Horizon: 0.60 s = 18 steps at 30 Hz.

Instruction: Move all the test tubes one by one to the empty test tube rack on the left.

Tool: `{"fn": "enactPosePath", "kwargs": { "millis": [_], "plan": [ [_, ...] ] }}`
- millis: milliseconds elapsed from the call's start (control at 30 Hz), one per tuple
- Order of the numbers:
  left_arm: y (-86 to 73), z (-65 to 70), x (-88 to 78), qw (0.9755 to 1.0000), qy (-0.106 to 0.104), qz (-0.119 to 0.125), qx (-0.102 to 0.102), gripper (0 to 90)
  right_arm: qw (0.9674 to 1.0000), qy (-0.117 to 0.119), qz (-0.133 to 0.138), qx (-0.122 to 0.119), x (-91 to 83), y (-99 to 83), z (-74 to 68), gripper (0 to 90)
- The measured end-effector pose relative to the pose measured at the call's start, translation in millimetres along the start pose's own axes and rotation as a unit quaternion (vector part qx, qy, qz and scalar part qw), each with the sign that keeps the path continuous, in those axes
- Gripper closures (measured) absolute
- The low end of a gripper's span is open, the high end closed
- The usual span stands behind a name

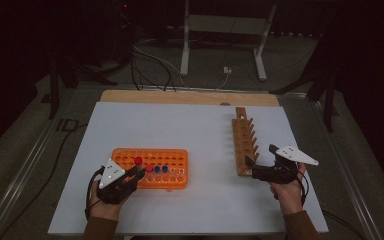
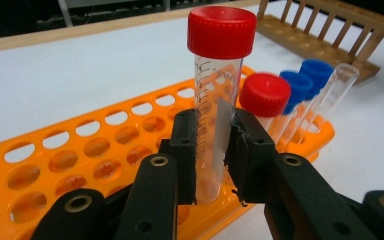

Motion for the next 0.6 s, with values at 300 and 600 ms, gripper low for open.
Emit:
{"fn": "enactPosePath", "kwargs": {
  "millis": [300, 600],
  "plan": [
    [-9.7, -1.8, 9.3, 0.9992, 0.012, -0.036, 0.014, 75.0, 1.0000, 0.004, -0.005, -0.005, 2.2, -2.0, -3.1, 0.2],
    [-16.4, -4.3, 13.5, 0.9980, 0.010, -0.060, 0.017, 74.6, 0.9999, 0.012, -0.008, -0.009, 3.9, -4.7, -8.0, 0.3]
  ]
}}
Point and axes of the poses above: each handheld gripper's, and its own axes: x roughly forward along the jaws, y roughly out of its top, z roughly to its right, the point moved 6 cm from there along x, roughly forward along the jaws, and after that the axes turned 12 degrees about -x, right-handed, at the moved point
